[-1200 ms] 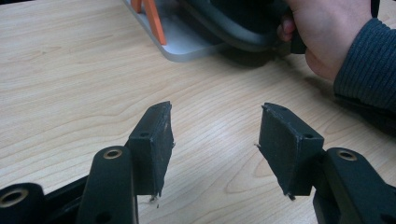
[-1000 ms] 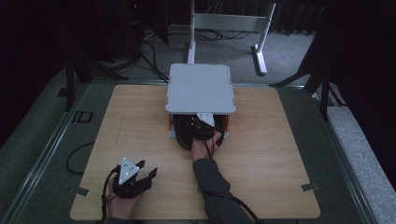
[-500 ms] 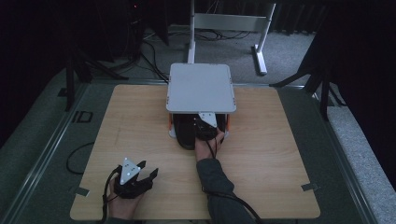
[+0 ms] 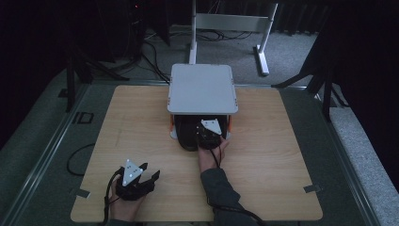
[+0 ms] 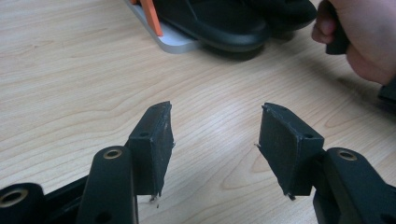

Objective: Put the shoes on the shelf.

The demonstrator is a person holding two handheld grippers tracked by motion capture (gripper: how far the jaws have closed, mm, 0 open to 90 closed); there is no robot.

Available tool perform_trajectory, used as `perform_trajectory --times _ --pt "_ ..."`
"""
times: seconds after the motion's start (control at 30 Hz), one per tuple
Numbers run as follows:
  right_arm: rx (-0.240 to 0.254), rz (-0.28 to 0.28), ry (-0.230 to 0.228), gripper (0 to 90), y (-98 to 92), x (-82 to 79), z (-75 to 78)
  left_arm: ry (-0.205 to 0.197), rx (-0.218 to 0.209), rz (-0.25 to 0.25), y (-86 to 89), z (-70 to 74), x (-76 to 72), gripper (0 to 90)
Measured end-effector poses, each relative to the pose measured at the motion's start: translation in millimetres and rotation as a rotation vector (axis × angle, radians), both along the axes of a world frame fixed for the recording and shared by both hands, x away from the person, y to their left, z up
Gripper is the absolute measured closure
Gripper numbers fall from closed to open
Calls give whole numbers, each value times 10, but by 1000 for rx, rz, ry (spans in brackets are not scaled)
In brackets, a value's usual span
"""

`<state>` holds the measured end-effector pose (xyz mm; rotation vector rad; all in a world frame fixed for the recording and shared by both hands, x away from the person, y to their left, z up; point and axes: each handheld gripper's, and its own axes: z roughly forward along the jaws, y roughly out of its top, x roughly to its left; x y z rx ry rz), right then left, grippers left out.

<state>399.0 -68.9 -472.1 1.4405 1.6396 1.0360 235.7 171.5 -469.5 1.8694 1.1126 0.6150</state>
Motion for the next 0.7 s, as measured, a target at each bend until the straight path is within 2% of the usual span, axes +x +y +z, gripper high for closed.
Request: perform_trajectory --times 0.2,0.23,0.27,0.3,0.37,0.5,0.6,0.7 --pt "2 43 92 461 -73 -49 -29 5 7 -5 -10 -11 5 445" --pt "2 43 92 461 -73 -49 -29 5 7 -5 -10 -11 5 445" --pt "-3 58 114 460 -74 -57 -34 7 8 -5 -13 -15 7 445" --pt "-7 91 159 455 -75 -88 -50 9 7 -5 -17 -19 8 445" --pt "-8 107 181 451 -82 -119 -58 11 11 -7 -17 -23 11 445" --pt "-30 147 196 440 -105 -203 -37 19 15 -6 -24 -38 22 445" --pt "-60 169 174 435 -126 -278 1 20 15 -6 -32 -45 24 445" --pt "-64 187 166 429 -148 -313 21 21 20 -6 -37 -45 28 445"
